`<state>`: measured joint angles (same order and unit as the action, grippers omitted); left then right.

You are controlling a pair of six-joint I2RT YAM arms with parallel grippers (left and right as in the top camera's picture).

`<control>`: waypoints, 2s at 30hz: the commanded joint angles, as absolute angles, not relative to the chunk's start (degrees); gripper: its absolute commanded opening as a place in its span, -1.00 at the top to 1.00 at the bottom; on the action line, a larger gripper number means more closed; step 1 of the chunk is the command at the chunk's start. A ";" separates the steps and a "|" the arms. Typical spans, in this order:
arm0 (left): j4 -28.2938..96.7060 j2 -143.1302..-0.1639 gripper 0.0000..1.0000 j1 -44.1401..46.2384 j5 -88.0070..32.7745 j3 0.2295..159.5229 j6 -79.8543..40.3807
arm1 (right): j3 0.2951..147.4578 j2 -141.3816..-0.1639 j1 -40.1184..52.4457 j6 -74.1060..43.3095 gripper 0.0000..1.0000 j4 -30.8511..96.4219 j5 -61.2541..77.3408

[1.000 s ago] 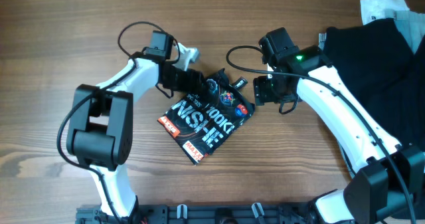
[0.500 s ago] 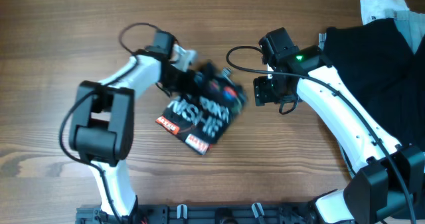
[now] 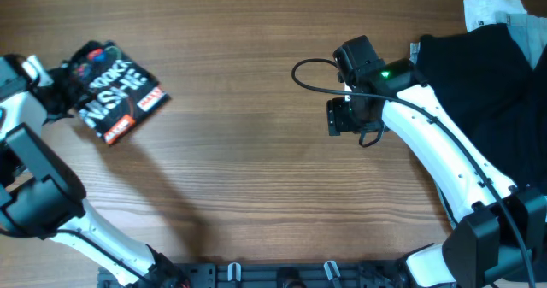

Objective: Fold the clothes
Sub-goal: 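Carry the bundle to the far left corner and release it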

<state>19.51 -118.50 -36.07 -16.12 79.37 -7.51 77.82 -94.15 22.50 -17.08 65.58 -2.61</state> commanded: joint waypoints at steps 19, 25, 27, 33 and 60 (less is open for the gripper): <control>32.08 -115.79 -0.58 -23.62 -13.39 93.34 -10.72 | 78.41 -93.36 22.59 -18.22 -0.46 64.03 0.08; 33.15 -122.02 0.32 -12.86 -5.30 93.32 -10.98 | 78.41 -93.34 22.59 -18.17 -0.46 65.14 0.05; 36.03 -123.74 0.53 -12.21 0.64 93.32 -13.85 | 78.41 -93.34 22.59 -18.17 -0.46 65.45 0.05; 44.34 -125.82 0.33 -12.86 1.39 92.03 -13.96 | 78.41 -93.34 22.59 -18.17 -0.46 65.43 0.05; 62.70 -113.97 0.68 -20.51 -21.23 88.84 -2.90 | 78.41 -93.36 22.59 -17.82 -0.49 64.66 -0.62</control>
